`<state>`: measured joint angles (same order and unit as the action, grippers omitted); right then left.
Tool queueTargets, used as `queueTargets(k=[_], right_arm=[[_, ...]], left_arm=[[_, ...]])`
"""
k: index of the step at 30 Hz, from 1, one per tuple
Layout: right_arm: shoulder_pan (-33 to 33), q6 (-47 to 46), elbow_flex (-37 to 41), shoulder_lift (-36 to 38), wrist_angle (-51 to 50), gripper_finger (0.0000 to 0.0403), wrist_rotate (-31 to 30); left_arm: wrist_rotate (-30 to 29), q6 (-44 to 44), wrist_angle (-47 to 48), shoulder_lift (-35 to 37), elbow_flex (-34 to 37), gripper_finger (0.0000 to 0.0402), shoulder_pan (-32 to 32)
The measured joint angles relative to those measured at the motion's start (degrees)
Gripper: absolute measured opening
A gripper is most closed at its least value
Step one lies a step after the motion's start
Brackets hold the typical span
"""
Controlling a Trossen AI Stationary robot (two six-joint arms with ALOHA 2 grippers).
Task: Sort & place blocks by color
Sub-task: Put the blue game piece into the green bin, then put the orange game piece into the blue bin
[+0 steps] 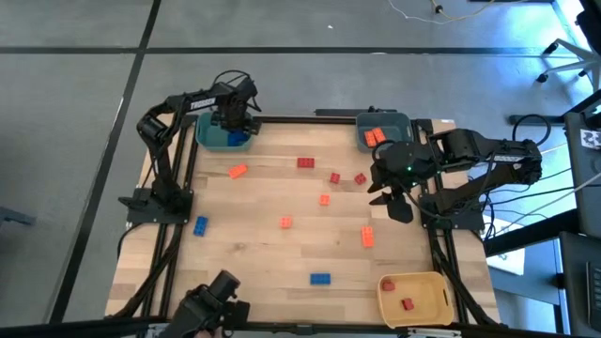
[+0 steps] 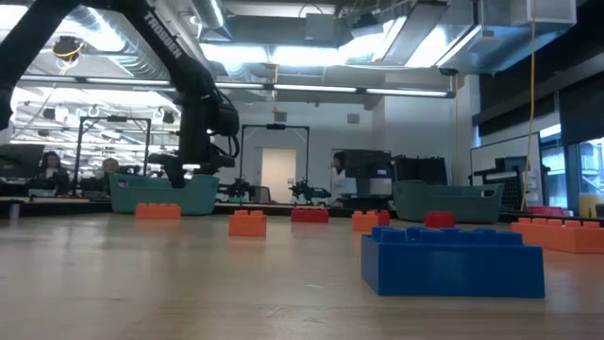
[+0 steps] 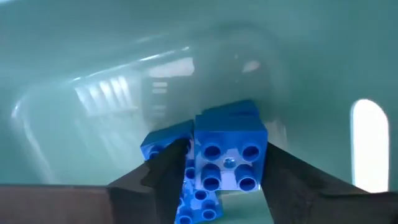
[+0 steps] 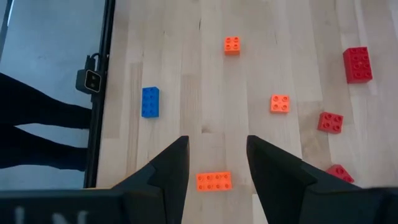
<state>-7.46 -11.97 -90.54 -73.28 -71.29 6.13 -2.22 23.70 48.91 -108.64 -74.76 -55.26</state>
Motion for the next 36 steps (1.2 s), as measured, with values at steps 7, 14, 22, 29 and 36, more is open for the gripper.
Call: queueTargets(k=[7, 14, 22, 29, 36], right_arm=[[0.0, 0.0, 0.0, 0.0, 0.0, 0.0162, 0.0], [0.0, 0.0, 0.0, 0.0, 0.0, 0.0162, 0.0], [0.0, 0.3, 0.0, 0.0, -0.1, 0.0162, 0.0], [0.0, 0.6, 0.0, 0.0, -0.2, 0.0162, 0.0], [0.0, 2.0, 0.0, 0.0, -0.5, 0.0162, 0.0]], left_arm=[[-1.9, 0.1, 0.1, 1.8, -0.2, 0.0200, 2.5], [-6.2, 0.1, 1.7, 8.5, -0.4, 0.0202, 4.3], [-10.7, 1.5, 2.7, 19.6, -0.4, 0.0203, 8.0], [-10.3, -4.3, 3.2, 27.6, -0.4, 0.0203, 15.8], [-10.0, -4.7, 4.7, 29.8, -0.5, 0.0203, 30.0]])
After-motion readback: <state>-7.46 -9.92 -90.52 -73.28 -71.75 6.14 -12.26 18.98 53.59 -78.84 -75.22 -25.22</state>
